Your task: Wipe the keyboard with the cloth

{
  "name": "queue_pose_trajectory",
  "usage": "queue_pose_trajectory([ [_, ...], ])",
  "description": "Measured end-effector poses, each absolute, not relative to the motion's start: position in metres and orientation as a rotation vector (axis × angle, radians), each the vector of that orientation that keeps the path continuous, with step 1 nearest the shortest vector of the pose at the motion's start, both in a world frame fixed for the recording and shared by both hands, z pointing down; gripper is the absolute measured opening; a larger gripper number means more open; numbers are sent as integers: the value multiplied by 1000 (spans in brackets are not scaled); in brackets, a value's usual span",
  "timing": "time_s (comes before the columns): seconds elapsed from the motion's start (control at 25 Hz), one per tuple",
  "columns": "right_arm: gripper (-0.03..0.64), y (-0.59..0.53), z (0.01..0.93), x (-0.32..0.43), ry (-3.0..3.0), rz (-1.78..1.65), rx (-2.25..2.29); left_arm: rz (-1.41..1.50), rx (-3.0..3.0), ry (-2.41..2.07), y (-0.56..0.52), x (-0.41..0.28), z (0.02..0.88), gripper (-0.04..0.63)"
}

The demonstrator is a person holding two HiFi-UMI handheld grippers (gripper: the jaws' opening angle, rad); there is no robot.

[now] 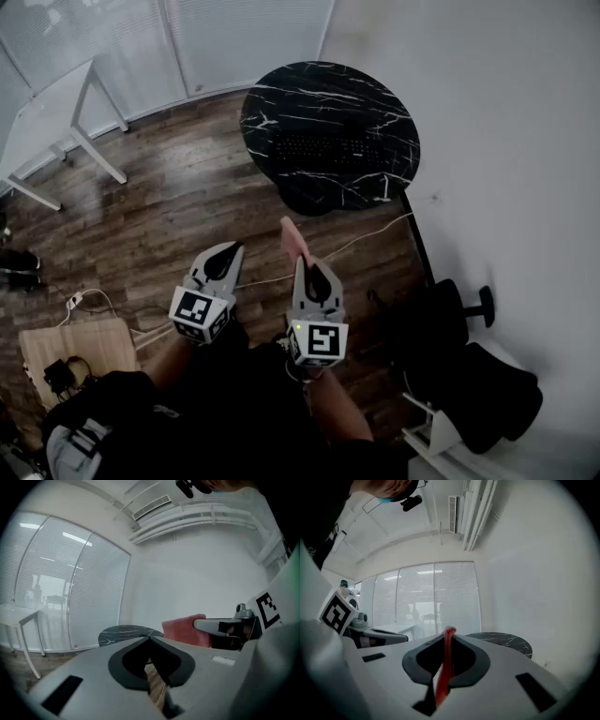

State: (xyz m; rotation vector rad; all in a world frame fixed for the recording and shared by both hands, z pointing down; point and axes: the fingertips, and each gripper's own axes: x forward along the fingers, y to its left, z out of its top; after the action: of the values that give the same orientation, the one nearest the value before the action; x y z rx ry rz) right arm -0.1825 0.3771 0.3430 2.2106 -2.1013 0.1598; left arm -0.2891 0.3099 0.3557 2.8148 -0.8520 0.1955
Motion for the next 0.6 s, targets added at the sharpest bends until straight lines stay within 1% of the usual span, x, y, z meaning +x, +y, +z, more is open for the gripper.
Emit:
queue_pose_trajectory([
  [0.6, 6, 313, 352, -210, -2015, 193, 2209, 264, 2765, -675, 250, -319, 385, 0],
])
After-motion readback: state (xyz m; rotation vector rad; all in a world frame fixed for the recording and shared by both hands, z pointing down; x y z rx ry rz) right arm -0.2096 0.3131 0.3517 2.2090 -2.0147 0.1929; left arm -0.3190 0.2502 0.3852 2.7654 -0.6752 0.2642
